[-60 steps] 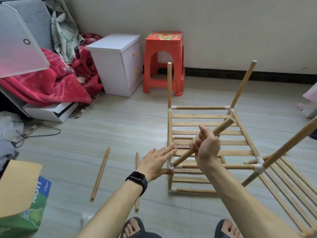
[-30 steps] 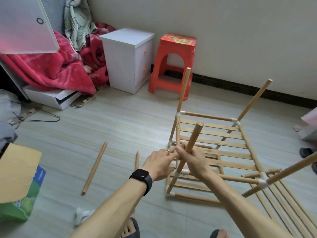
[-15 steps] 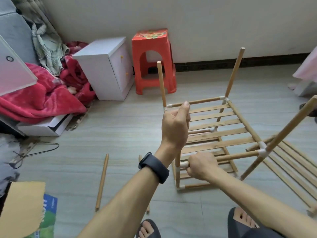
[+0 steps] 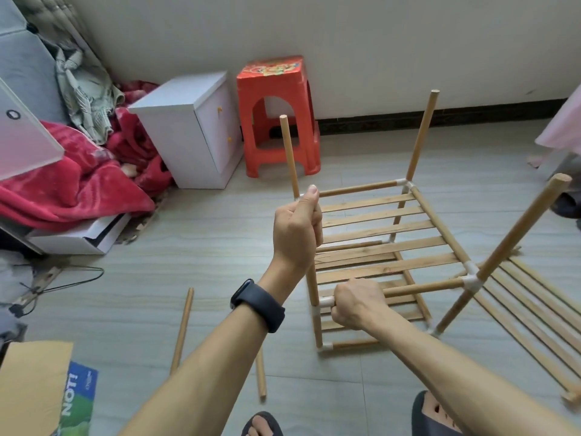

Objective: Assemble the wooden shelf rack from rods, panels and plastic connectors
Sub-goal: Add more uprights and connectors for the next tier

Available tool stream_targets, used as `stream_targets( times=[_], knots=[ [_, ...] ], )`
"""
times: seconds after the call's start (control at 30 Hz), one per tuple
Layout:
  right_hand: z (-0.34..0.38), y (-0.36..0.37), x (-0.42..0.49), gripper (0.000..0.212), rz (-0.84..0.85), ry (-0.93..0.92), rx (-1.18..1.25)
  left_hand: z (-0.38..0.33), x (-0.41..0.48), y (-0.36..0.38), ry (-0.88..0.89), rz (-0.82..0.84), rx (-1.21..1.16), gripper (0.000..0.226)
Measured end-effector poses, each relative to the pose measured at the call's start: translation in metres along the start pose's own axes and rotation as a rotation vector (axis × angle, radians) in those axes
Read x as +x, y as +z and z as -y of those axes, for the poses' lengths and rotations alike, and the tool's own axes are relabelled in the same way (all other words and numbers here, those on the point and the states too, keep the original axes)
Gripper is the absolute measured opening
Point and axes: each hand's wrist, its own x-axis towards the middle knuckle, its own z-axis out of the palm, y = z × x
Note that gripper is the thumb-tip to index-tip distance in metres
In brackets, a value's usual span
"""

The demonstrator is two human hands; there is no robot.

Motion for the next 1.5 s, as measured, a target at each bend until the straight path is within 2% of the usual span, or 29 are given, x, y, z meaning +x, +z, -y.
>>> stream_targets(
  times=[0.17,0.3,0.43,0.57,0.63,0.73,0.83,0.93,1.0,1.1,1.23,1.4,1.5],
  knots=[
    [0.003,-0.007,0.006,0.012,-0.009,0.031,0.002,-0.004,0.01,-0.003,-0.053,0.0,0.03,0.061],
    [0.004,-0.009,0.007,0.019,-0.002,0.037,-0.016,0.001,0.007,-0.002,-0.006,0.005,-0.007,0.06],
    [0.004,-0.01,0.01,0.014,-0.021,0.057,0.014,0.003,0.015,-0.002,-0.01,0.017,0.039,0.062],
    [0.003,-0.005,0.016,0.017,-0.073,0.092,0.011,0.022,0.01,-0.032,0.064,0.017,0.332,0.055],
    [-0.001,-0.002,0.02,0.021,-0.117,0.097,-0.021,0.046,0.001,-0.065,0.013,-0.034,0.442,0.041],
    [-0.002,0.005,0.025,0.019,-0.2,0.049,-0.095,0.103,-0.022,-0.142,-0.225,-0.145,0.658,0.019],
    [0.004,0.006,0.037,0.022,-0.187,0.046,-0.13,0.158,-0.064,-0.224,-0.622,-0.166,0.908,0.03],
    [0.006,0.001,0.051,0.023,-0.095,0.076,-0.087,0.201,-0.119,-0.272,-0.973,-0.053,1.142,0.046],
    [0.006,0.004,0.056,0.024,-0.093,0.101,-0.058,0.225,-0.149,-0.283,-1.114,-0.012,1.225,0.052],
    [0.007,0.01,0.06,0.03,-0.133,0.164,-0.066,0.253,-0.177,-0.285,-1.214,0.004,1.265,0.049],
    [0.012,0.011,0.059,0.034,-0.129,0.173,-0.078,0.284,-0.196,-0.292,-1.204,0.06,1.286,0.041],
    [0.015,0.009,0.056,0.033,-0.12,0.205,-0.085,0.305,-0.2,-0.285,-1.049,0.169,1.313,0.033],
    [0.014,0.01,0.054,0.025,-0.124,0.2,-0.084,0.311,-0.2,-0.282,-0.976,0.224,1.339,0.034]
  ],
)
